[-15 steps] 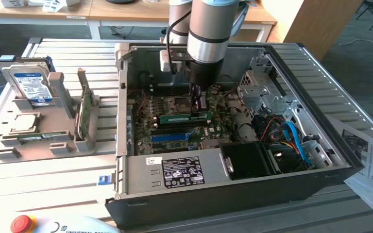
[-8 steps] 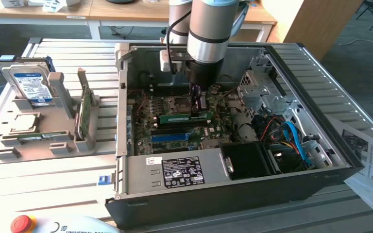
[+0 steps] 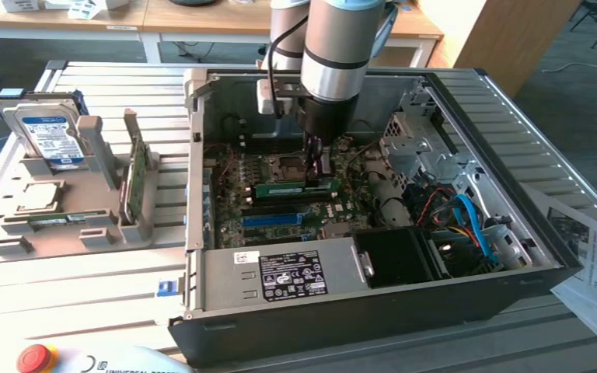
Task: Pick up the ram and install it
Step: 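Insert the ram into the slot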
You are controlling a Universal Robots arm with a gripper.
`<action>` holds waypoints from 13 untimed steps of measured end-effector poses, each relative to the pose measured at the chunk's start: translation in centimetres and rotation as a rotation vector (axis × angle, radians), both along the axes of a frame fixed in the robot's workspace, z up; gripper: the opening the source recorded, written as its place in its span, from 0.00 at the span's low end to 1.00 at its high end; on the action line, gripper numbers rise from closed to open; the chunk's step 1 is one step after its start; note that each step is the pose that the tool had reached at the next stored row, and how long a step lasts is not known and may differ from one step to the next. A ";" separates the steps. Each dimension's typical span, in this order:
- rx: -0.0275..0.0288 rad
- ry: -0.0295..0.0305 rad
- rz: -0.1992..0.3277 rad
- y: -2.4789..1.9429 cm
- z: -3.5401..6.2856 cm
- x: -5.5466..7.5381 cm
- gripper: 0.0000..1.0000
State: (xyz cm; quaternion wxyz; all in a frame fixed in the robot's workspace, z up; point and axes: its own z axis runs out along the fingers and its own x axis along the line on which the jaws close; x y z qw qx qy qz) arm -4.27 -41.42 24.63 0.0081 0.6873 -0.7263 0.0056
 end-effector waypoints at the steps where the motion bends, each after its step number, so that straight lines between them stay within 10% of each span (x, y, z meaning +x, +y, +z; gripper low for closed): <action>1: 0.0000 0.0027 0.000 0.00 0.00 0.0 0.12; 13: 0.0001 0.0185 0.000 -0.01 0.00 0.3 0.12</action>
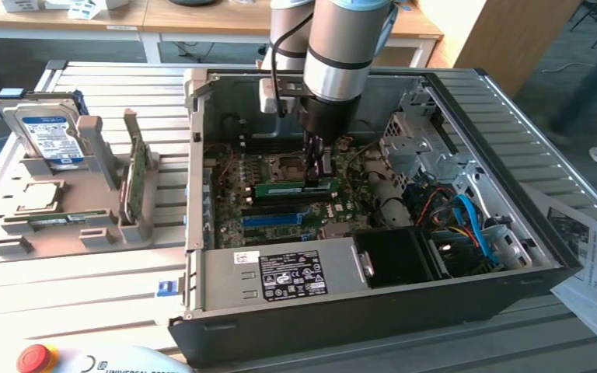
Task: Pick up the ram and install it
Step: 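Insert the ram into the slot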
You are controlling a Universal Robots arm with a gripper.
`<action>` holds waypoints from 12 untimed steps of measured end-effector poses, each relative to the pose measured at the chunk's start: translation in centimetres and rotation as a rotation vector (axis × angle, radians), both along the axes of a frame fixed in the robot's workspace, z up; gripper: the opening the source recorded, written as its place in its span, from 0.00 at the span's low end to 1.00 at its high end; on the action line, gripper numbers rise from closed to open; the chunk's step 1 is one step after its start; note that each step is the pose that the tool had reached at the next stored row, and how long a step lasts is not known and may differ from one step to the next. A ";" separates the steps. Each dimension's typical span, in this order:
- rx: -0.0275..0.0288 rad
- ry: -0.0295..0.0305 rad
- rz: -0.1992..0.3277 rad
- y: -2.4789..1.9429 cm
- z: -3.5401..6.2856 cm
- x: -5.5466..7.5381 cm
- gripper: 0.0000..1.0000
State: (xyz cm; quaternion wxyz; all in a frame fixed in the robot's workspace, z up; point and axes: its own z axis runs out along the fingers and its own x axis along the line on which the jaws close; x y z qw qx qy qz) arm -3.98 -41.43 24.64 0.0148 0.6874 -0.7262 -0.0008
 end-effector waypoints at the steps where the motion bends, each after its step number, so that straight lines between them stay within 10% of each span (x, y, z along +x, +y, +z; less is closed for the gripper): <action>1: 0.0000 0.0000 0.000 0.00 0.00 0.0 0.12; 12: 0.0003 0.0000 -0.001 0.35 -0.33 -0.2 0.12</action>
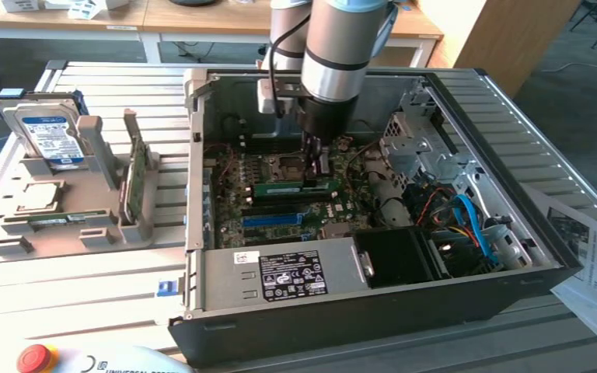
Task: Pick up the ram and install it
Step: 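Insert the ram into the slot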
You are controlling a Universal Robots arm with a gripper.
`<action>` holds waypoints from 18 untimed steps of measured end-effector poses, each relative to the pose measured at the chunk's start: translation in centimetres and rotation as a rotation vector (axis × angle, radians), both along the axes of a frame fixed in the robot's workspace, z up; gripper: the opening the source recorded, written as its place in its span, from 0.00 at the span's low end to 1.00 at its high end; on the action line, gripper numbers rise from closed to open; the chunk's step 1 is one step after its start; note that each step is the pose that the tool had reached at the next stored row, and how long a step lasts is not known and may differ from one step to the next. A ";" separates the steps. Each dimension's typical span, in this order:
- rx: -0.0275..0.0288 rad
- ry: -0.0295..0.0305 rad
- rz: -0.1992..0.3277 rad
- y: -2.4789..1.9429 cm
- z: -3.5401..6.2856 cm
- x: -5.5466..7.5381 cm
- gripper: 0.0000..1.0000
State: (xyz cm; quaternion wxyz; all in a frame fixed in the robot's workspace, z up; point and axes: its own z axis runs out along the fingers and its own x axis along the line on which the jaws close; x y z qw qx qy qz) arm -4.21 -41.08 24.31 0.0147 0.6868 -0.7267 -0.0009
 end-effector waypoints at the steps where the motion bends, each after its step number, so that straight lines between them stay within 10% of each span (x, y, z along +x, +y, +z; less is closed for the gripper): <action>1: 0.0002 -0.0001 0.000 0.04 -0.04 0.0 0.12; 18: -0.0001 0.0000 0.013 0.13 -0.18 -0.1 0.12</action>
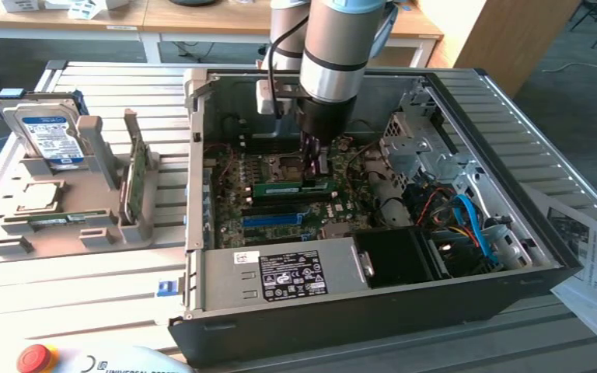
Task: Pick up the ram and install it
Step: 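Insert the ram into the slot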
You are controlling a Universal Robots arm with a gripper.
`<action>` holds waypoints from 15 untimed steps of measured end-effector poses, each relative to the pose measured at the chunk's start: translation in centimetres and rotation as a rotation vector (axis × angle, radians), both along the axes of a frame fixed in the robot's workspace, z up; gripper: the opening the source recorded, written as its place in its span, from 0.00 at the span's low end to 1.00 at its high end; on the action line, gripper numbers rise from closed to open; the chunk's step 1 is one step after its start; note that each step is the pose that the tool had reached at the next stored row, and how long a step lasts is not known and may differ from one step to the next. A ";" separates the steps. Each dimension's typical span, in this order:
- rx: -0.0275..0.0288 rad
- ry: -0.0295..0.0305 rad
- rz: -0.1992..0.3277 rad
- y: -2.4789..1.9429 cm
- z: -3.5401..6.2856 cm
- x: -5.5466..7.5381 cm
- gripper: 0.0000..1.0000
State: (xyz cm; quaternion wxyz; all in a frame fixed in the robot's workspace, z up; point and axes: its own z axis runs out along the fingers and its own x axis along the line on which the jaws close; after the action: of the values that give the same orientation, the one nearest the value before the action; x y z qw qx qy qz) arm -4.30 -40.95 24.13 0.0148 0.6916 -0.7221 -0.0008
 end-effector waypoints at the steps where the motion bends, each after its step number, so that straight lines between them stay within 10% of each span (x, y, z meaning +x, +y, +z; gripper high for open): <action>1: 0.0001 0.0000 0.003 0.00 -0.01 0.0 0.12; 15: 0.0001 -0.0001 0.016 0.00 -0.30 0.0 0.12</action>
State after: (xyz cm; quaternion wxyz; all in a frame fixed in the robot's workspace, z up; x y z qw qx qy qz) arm -4.30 -40.95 23.83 0.0147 0.6973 -0.7166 -0.0007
